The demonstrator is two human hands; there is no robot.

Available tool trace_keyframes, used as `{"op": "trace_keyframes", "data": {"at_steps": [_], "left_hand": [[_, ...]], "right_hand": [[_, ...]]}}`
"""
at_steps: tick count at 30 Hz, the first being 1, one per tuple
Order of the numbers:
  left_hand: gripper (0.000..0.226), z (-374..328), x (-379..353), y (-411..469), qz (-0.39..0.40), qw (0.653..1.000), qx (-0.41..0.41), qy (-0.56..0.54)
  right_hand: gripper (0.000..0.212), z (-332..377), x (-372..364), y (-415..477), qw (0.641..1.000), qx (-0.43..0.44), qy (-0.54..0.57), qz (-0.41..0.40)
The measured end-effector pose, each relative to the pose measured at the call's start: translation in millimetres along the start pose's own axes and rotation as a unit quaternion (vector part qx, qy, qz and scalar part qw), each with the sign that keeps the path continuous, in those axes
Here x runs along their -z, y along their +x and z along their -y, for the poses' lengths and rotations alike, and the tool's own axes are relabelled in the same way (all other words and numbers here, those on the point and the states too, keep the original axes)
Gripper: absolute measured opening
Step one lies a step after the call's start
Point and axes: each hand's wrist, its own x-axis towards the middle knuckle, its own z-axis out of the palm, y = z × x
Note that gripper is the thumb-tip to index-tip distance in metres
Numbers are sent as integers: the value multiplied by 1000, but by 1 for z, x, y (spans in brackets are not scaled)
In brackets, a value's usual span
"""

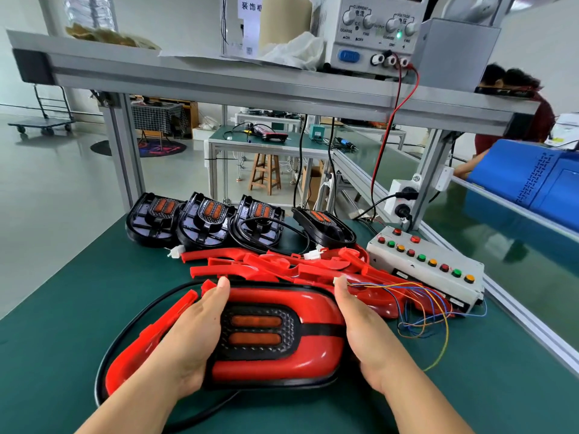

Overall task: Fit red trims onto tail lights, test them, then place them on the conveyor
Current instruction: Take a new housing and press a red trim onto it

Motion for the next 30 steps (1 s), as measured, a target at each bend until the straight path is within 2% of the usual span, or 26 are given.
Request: {"op": "trace_keyframes", "data": {"at_steps": [3, 6, 9, 12, 13, 16, 18, 21, 23, 25, 27, 30], "left_hand": [[54, 9, 6, 4, -50, 996, -28, 73], [66, 4, 3, -2, -76, 987, -38, 139], [73, -1, -1, -7, -98, 971, -74, 205], [73, -7, 0, -8, -136, 941, -115, 287], [66, -10, 2, -8, -156, 930, -126, 308], [29, -30, 21, -1, -213, 902, -170, 335], [18, -48, 41, 7, -251, 865, -196, 387], [18, -67, 65, 26, -276, 822, -192, 460], [24, -69, 74, 42, -255, 797, -159, 524], [25, -66, 79, 56, -225, 770, -123, 585], [20, -64, 78, 65, -198, 753, -102, 619], [13, -63, 77, 72, -153, 749, -86, 639]], "right_hand": [[97, -2, 5, 1, 991, -3, -133, -31], [100, -1, 2, 1, 978, 2, -200, -51], [98, 1, 0, -1, 954, 34, -285, -82], [79, 2, 1, -3, 918, 71, -371, -120], [80, 2, 2, -3, 902, 73, -402, -136], [84, 1, 10, -1, 868, 86, -455, -180], [81, 0, 15, 2, 857, 95, -462, -207], [60, -2, 20, 9, 846, 187, -429, -255], [41, -2, 24, 14, 808, 278, -428, -294], [11, -4, 28, 20, 774, 319, -444, -321], [19, -6, 30, 27, 775, 265, -483, -309], [31, -10, 32, 32, 782, 153, -538, -275]]}}
